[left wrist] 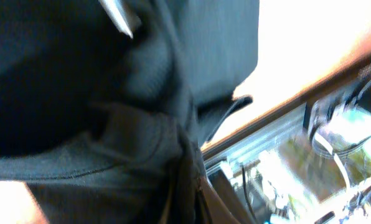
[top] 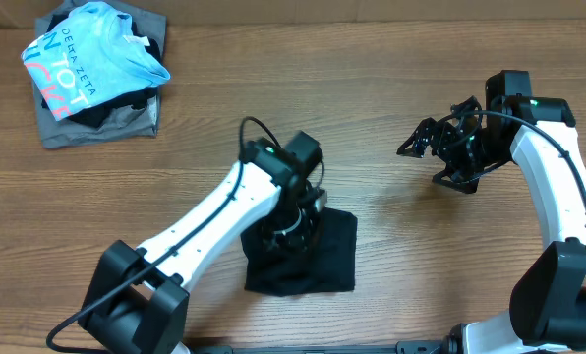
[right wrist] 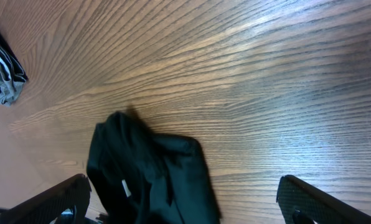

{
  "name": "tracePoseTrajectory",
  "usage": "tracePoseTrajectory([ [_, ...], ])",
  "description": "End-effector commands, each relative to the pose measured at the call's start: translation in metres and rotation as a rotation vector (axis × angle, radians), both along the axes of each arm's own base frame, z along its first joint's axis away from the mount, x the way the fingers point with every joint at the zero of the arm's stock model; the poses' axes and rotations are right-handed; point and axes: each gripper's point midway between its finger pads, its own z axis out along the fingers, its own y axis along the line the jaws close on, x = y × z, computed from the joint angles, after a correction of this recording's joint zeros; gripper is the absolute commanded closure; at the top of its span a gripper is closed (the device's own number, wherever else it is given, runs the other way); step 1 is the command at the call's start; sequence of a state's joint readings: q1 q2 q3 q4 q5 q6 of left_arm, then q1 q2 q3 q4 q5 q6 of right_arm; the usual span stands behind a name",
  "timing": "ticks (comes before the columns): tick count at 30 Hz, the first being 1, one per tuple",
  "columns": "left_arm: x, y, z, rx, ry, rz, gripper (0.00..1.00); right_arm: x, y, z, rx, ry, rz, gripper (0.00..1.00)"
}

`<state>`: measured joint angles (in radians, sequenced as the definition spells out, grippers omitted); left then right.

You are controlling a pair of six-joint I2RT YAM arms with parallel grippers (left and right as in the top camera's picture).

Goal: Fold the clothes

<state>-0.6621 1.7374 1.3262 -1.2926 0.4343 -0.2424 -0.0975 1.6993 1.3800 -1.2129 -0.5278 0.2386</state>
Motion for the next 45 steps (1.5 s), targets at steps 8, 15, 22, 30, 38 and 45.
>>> tracePoseTrajectory([
  [8, -0.05, -0.024, 0.002, 0.011, 0.07, -0.101, 0.49, 0.008, 0.001, 0.01, 0.009, -0.036, 0.001, 0.0],
  [15, -0.034, -0.037, 0.016, -0.046, 0.031, -0.05, 0.71, 0.009, 0.001, 0.01, 0.009, -0.043, 0.0, 0.0],
  [22, 0.028, 0.0, 0.077, -0.057, -0.167, 0.112, 0.51, 0.01, 0.001, 0.01, 0.008, -0.045, 0.0, 0.0],
  [30, 0.083, 0.092, 0.102, 0.044, -0.296, 0.445, 0.0, -0.014, 0.024, 0.004, -0.031, 0.034, 0.089, 0.0],
  [38, 0.099, 0.181, 0.057, 0.329, -0.29, 0.773, 0.0, -0.058, 0.105, -0.008, -0.212, 0.063, 0.36, 0.0],
  [45, 0.077, 0.191, 0.005, 0.375, -0.194, 0.79, 0.0, -0.072, 0.154, -0.014, -0.268, 0.001, 0.433, 0.08],
])
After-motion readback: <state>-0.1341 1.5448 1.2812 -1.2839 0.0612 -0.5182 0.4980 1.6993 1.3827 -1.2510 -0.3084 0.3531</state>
